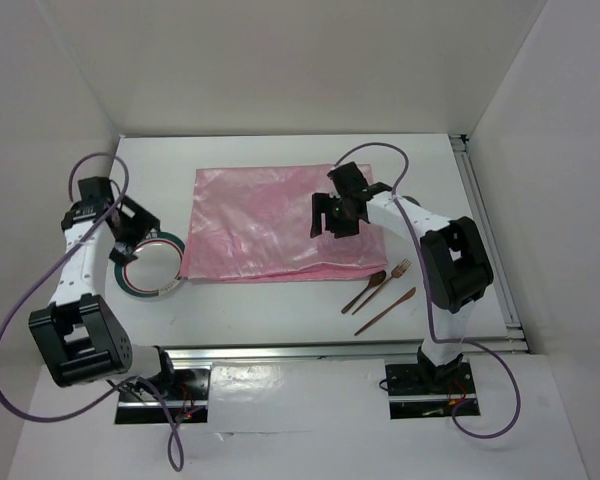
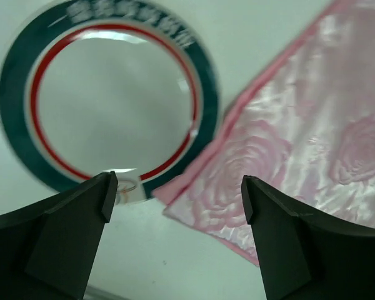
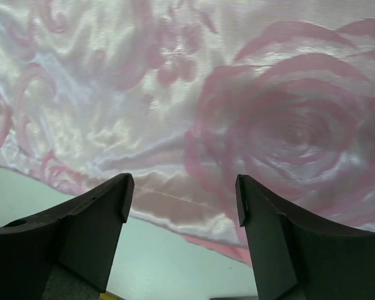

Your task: Set the dinner table for one person

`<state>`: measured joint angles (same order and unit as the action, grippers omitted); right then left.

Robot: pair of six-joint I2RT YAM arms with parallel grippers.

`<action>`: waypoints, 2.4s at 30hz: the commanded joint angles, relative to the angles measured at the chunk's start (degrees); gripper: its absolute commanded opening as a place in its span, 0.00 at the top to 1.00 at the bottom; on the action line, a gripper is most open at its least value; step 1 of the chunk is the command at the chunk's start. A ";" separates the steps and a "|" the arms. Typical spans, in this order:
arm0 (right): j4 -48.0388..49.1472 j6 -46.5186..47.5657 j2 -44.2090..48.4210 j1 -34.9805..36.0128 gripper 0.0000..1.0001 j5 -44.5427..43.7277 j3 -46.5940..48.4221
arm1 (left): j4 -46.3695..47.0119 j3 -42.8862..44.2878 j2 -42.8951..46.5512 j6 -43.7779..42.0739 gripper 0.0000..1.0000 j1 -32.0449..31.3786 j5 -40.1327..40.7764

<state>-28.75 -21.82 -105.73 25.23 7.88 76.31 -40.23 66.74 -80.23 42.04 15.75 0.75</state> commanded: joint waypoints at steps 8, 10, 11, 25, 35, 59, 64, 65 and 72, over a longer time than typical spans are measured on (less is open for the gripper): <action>-1.04 0.73 3.60 1.84 0.17 3.02 2.44 | -2.50 -21.99 11.58 6.65 0.00 14.64 -7.77; -1.04 1.25 4.22 1.84 0.15 3.02 1.91 | -0.31 -25.76 11.58 5.86 0.00 15.98 -12.67; -1.04 1.26 4.22 1.84 0.15 3.02 1.91 | 0.67 -27.09 10.71 5.86 0.00 16.76 -13.84; -2.89 1.79 7.82 0.08 0.13 0.12 2.44 | 13.95 -33.34 5.43 10.17 0.19 21.86 -15.26; -3.42 1.26 9.40 0.08 0.13 0.12 1.29 | 18.44 -33.52 6.04 11.31 0.76 24.07 -15.26; -5.00 0.73 12.04 0.08 0.13 -2.06 2.27 | 17.11 -7.08 13.36 3.49 1.00 0.71 -17.45; -4.13 -0.50 17.47 -0.97 0.13 -4.63 0.16 | 18.86 1.10 0.36 2.96 1.00 -15.97 -18.77; -3.51 -1.02 18.45 -0.98 0.13 -4.63 -0.37 | 18.87 2.24 -1.75 2.96 1.00 -17.75 -18.77; -7.54 -1.55 21.97 -8.44 0.13 -4.37 -1.08 | 20.43 16.13 -21.54 2.17 1.00 -25.94 -24.47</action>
<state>-33.56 -22.41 -85.54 20.16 4.45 75.42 -24.16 78.39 -98.74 44.93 -9.58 -19.22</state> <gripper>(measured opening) 0.869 0.215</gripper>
